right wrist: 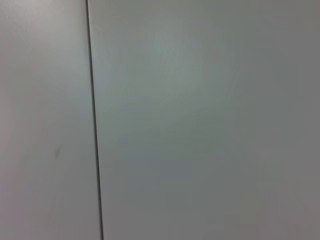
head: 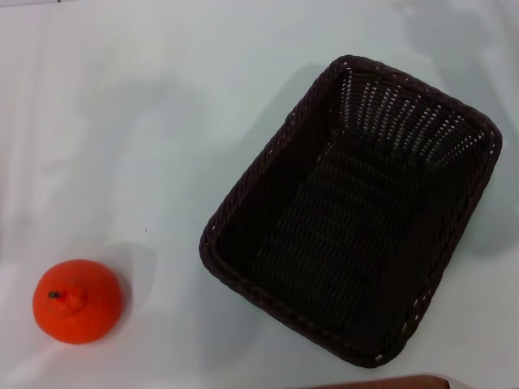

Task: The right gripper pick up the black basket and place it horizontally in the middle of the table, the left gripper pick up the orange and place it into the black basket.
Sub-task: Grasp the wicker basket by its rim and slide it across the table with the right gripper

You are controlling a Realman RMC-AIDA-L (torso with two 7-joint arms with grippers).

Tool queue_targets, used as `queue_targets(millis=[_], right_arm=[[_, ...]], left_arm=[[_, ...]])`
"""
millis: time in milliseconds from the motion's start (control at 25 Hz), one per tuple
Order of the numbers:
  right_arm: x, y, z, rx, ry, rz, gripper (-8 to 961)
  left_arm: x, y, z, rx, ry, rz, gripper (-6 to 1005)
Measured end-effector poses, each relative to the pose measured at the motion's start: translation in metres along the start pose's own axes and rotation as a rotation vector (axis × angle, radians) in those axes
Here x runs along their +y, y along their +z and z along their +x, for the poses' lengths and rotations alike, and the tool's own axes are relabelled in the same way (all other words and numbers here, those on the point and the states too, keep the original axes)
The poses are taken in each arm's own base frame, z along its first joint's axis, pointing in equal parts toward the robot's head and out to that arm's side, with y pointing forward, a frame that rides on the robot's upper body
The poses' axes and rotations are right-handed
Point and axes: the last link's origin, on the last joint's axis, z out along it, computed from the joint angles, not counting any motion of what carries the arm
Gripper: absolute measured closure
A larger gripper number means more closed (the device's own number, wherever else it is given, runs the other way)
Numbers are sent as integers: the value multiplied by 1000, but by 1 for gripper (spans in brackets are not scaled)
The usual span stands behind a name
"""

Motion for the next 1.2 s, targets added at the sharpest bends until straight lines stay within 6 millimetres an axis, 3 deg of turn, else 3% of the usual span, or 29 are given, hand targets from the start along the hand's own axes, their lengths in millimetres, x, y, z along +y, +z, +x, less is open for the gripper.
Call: queue_targets(millis=[400,640,920,1200], right_arm=[[-5,5,-4,-41,38,47,211],[-6,23,9,-157,171,278,222],[-17,51,52,-610,172,702,242],[-29,54,86,-1072,-44,812,263]], left_arm=[[0,0,0,-1,-1,1,219],[0,0,0,0,0,3,219],[-1,1,0,0,2,8,218],[-2,2,0,-2,5,7,218]])
